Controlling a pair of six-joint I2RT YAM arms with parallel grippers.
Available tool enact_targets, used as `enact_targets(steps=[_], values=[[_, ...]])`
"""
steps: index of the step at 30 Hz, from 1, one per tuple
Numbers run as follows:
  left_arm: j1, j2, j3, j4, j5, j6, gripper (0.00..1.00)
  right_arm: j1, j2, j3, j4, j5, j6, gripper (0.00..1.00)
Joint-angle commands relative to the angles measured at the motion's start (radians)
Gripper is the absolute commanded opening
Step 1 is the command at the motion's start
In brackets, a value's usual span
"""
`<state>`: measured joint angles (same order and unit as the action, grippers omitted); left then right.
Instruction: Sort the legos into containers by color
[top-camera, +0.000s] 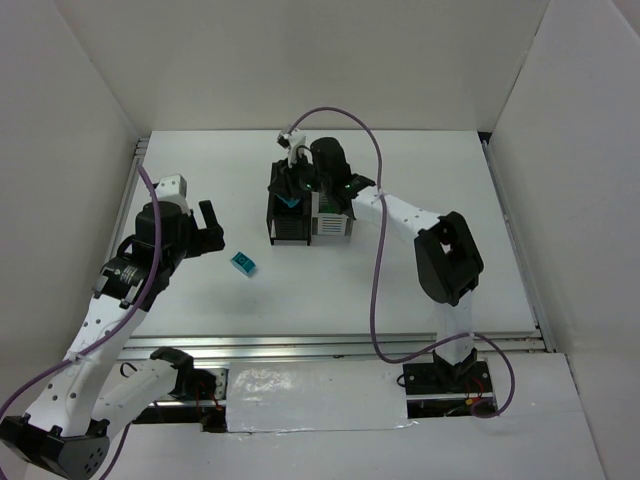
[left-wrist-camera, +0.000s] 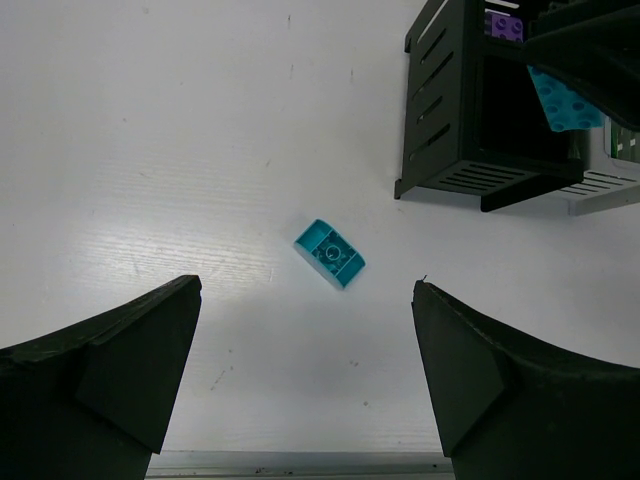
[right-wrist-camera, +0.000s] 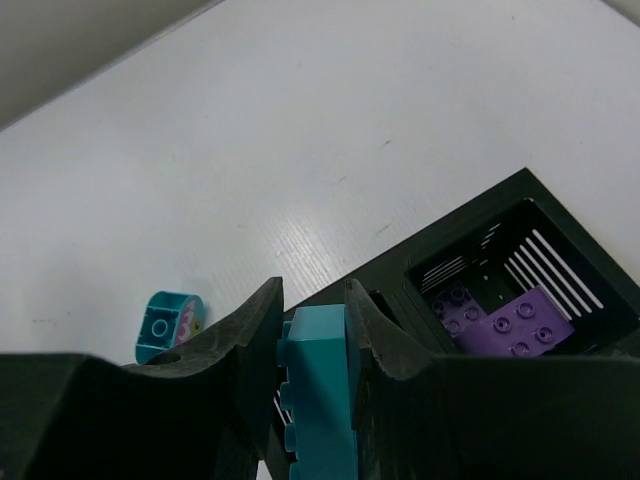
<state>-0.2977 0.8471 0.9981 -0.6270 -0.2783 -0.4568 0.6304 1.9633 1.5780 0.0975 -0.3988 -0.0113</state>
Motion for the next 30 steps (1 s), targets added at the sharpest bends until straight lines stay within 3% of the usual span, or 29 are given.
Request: enact_targets(steps=[1, 4, 6, 8, 10, 12, 18, 26, 30], values=[[0.005, -0.005, -0.009, 0.038, 0.016, 0.021, 1.00, 0.002, 0.025, 0.030, 0.045, -0.012, -0.016, 0.23], [0.005, -0.006, -0.009, 0.038, 0.018, 0.023, 1.00, 0.000, 0.025, 0.008, 0.060, -0.011, -0.016, 0.27], [0.005, -0.006, -0.010, 0.041, 0.024, 0.024, 1.00, 0.003, 0.023, 0.007, 0.062, -0.009, -0.018, 0.38], [0.006, -0.003, -0.010, 0.043, 0.030, 0.026, 0.99, 0.002, 0.020, 0.004, 0.065, 0.008, -0.006, 0.58], [0.005, -0.003, -0.010, 0.041, 0.031, 0.026, 1.00, 0.003, 0.002, -0.021, 0.093, 0.008, 0.005, 0.63], [0.005, -0.005, -0.010, 0.042, 0.028, 0.024, 1.00, 0.005, -0.020, -0.041, 0.111, 0.014, 0.010, 0.80], [0.005, -0.009, -0.006, 0.033, -0.004, 0.012, 0.99, 0.018, -0.084, -0.050, 0.075, -0.012, 0.010, 0.81], [0.023, -0.016, 0.043, -0.101, -0.318, -0.164, 1.00, 0.280, -0.098, 0.011, -0.194, 0.368, 0.065, 0.80], [0.042, -0.025, 0.076, -0.197, -0.464, -0.275, 0.99, 0.344, -0.021, 0.060, -0.344, 0.437, 0.163, 0.83]])
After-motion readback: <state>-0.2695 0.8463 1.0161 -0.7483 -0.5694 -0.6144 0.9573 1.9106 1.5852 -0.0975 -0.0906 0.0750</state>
